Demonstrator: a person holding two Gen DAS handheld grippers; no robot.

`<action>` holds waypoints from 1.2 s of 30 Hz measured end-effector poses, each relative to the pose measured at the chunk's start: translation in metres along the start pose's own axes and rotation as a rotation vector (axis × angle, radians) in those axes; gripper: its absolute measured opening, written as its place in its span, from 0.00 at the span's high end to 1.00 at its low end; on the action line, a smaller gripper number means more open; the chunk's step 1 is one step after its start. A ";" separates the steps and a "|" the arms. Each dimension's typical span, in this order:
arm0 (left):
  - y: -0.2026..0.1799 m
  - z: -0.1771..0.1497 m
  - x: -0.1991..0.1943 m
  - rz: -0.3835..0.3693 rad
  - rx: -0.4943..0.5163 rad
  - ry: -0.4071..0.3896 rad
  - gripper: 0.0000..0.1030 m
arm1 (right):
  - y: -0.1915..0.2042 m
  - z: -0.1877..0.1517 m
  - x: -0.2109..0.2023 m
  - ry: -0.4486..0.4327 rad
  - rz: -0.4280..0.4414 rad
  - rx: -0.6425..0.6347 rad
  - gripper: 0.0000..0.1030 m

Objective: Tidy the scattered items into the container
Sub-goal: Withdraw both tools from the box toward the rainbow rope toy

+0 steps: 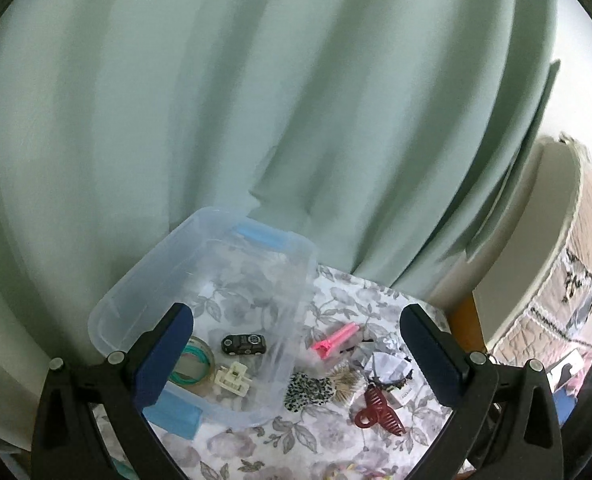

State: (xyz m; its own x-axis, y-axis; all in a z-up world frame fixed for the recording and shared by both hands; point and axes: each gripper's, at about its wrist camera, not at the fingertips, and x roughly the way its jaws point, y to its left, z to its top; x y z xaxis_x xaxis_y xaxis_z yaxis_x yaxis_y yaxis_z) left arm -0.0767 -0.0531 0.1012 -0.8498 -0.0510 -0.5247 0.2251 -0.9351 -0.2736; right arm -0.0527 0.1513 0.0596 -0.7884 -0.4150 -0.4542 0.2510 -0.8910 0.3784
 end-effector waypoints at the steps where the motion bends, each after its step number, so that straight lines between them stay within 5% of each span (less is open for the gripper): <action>1: -0.004 -0.001 -0.001 -0.014 0.008 -0.001 0.00 | -0.003 -0.001 -0.003 -0.007 -0.003 0.006 0.00; 8: -0.036 -0.013 -0.001 -0.070 0.086 0.000 0.00 | -0.038 -0.001 -0.026 -0.083 -0.073 0.048 0.00; 17: -0.065 -0.039 0.015 -0.134 0.153 0.048 0.00 | -0.078 -0.014 -0.040 -0.116 -0.300 0.035 0.00; 26: -0.077 -0.077 0.047 -0.289 0.197 0.173 0.00 | -0.143 -0.037 -0.022 0.105 -0.348 0.245 0.00; 36: -0.089 -0.137 0.093 -0.220 0.386 0.394 0.00 | -0.173 -0.062 -0.009 0.211 -0.282 0.357 0.00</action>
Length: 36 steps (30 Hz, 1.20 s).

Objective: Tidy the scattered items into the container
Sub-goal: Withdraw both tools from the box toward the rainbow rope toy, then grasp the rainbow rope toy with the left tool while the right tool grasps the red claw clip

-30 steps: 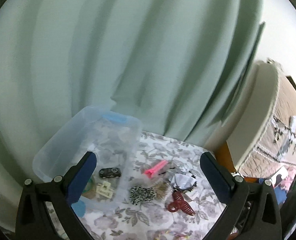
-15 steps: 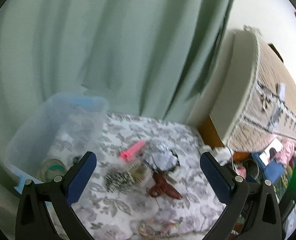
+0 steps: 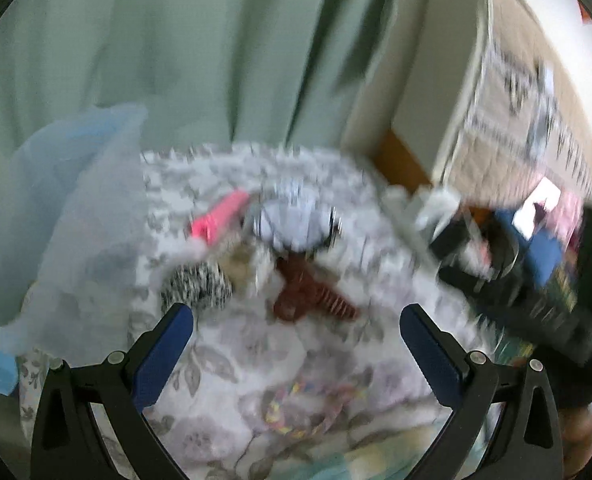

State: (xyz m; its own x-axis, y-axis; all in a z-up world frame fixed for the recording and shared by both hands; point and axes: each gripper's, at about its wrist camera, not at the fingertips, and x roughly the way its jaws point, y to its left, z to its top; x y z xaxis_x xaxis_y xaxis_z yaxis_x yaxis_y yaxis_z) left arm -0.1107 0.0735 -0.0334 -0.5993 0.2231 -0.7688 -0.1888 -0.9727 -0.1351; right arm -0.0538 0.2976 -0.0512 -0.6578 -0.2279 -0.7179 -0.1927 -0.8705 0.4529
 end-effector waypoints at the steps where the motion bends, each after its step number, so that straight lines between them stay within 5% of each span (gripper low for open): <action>1: -0.001 -0.004 0.007 0.011 0.009 0.026 0.00 | 0.001 0.000 0.002 0.005 0.001 -0.004 0.00; 8: 0.014 -0.027 0.043 0.016 -0.052 0.185 0.00 | -0.002 -0.004 0.015 0.037 0.012 0.013 0.05; 22: 0.011 -0.054 0.076 0.016 0.023 0.336 0.14 | 0.005 -0.016 0.041 0.108 0.001 -0.028 0.16; 28: 0.016 -0.062 0.090 0.044 0.009 0.387 0.36 | 0.016 -0.020 0.050 0.128 0.008 -0.067 0.17; 36: 0.037 -0.056 0.087 0.061 -0.073 0.329 0.65 | 0.021 -0.027 0.066 0.166 0.003 -0.078 0.17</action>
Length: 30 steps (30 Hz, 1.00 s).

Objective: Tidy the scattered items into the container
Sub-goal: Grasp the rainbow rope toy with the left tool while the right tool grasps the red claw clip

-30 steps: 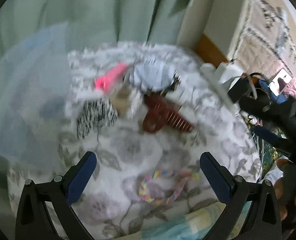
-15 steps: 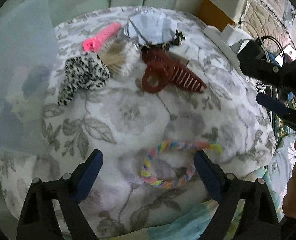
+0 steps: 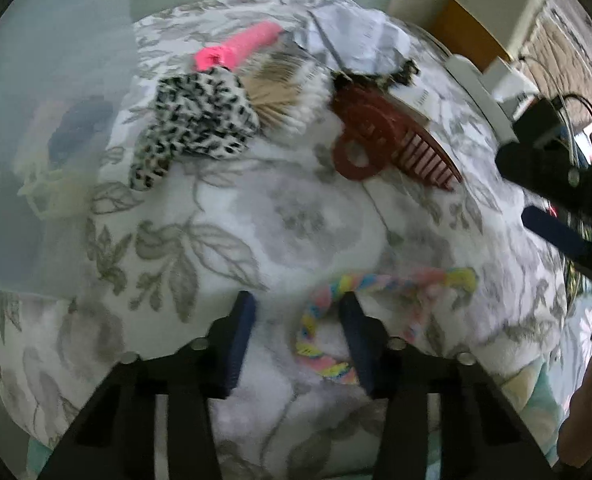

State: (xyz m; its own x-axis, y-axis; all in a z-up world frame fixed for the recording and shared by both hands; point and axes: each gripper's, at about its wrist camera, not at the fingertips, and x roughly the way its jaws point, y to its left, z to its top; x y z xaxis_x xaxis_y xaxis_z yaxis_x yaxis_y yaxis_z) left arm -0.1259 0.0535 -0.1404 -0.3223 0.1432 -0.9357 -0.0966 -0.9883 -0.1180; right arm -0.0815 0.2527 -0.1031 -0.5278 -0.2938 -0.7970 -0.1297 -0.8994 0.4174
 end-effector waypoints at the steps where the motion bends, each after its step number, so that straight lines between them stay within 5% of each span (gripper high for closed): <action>1: 0.003 0.001 0.000 0.004 -0.011 -0.007 0.67 | 0.001 0.000 0.002 0.003 0.001 -0.004 0.17; 6: 0.020 0.005 -0.004 0.044 -0.090 -0.047 0.76 | 0.005 -0.001 0.011 0.018 0.009 -0.029 0.17; 15: 0.028 0.010 0.000 0.055 -0.115 -0.051 0.77 | 0.021 0.004 0.030 0.035 0.045 -0.093 0.17; 22: 0.008 0.026 0.009 0.034 -0.046 -0.035 0.56 | 0.031 0.011 0.054 0.072 0.001 -0.164 0.17; 30: -0.005 0.033 0.015 0.067 0.008 -0.044 0.55 | 0.032 0.021 0.078 0.110 -0.005 -0.192 0.17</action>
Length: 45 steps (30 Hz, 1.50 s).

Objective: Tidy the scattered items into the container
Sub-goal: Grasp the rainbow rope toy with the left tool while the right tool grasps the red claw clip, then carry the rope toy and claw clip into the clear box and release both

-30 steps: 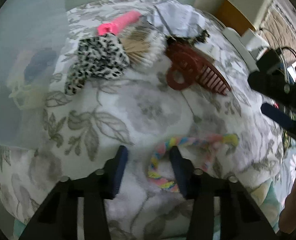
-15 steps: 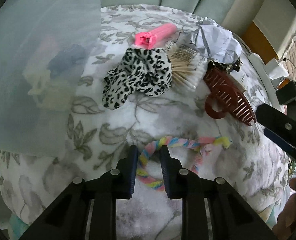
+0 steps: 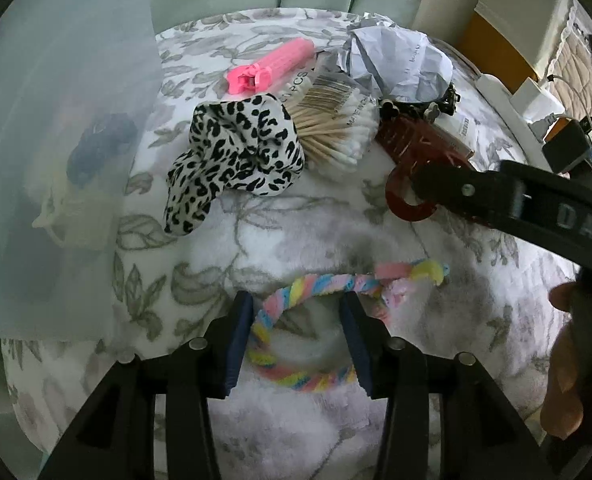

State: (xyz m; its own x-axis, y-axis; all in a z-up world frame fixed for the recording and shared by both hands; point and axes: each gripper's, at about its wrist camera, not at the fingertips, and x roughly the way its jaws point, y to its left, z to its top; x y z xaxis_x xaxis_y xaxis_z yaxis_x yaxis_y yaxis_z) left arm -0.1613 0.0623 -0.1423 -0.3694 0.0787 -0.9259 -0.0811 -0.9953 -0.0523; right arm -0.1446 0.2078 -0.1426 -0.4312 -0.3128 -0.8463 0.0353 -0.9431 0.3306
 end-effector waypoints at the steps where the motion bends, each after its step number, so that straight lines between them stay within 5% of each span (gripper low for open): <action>1: -0.001 0.001 0.000 0.000 0.003 -0.004 0.55 | 0.001 0.001 0.003 0.003 0.006 -0.003 0.17; 11: -0.009 0.014 0.005 0.010 0.013 -0.016 0.56 | 0.011 0.007 0.015 -0.013 0.012 -0.050 0.20; 20: -0.007 0.024 0.004 -0.005 -0.023 -0.009 0.78 | 0.013 -0.003 0.006 -0.022 0.066 -0.037 0.41; 31: -0.013 0.034 -0.003 -0.018 -0.033 -0.015 0.91 | 0.003 -0.016 -0.016 -0.038 0.090 0.025 0.47; 45: 0.010 -0.028 -0.056 -0.007 -0.007 -0.088 0.92 | -0.005 -0.030 -0.060 -0.109 0.118 0.071 0.48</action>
State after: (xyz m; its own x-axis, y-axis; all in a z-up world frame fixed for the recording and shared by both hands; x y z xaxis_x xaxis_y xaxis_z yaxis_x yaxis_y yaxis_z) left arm -0.1154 0.0464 -0.1011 -0.4492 0.0903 -0.8888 -0.0777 -0.9951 -0.0618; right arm -0.0923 0.2280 -0.1061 -0.5235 -0.4032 -0.7506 0.0296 -0.8890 0.4569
